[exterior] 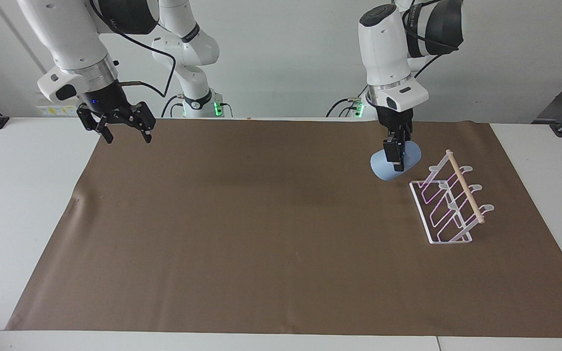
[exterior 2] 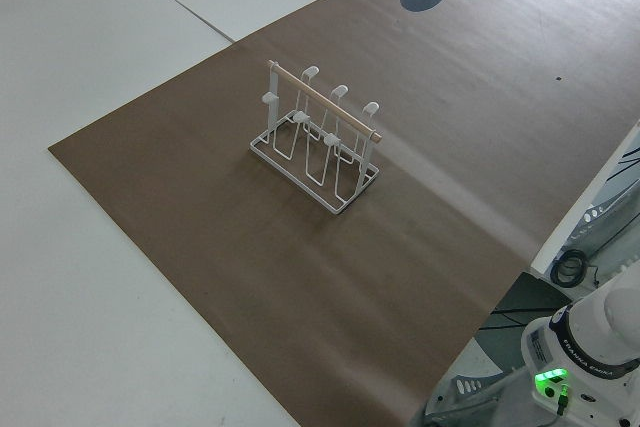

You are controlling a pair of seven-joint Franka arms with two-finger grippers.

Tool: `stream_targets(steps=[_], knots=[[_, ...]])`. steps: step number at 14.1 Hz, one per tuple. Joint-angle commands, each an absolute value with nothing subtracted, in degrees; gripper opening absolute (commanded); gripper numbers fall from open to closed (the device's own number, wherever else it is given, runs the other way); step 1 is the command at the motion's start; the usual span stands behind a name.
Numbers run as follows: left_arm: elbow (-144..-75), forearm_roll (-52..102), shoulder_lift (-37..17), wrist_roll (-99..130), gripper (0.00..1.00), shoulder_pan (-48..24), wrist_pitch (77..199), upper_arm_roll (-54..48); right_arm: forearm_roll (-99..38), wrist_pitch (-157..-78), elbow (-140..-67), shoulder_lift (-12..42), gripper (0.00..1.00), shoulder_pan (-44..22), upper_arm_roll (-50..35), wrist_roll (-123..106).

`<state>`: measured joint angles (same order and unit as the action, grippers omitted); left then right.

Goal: Hang cup on cup holder
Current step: 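Carry the cup with the left gripper while the right gripper withdraws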

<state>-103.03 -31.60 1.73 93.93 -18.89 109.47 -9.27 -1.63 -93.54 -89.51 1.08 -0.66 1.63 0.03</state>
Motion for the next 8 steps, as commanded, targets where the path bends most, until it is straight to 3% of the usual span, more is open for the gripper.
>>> stream_targets(steps=[1, 8], knots=[[-107.04, -36.54, 4.83, 95.00, 0.00, -16.63, 109.25, -9.49, -0.09, -93.60, -91.84, 0.00, 1.00, -0.53, 0.79, 1.50], [-112.23, -46.57, 7.03, 105.12, 0.00, -13.72, 113.71, -9.49, -0.61, -92.81, -91.85, -0.26, 1.00, 0.09, 0.88, 1.23]])
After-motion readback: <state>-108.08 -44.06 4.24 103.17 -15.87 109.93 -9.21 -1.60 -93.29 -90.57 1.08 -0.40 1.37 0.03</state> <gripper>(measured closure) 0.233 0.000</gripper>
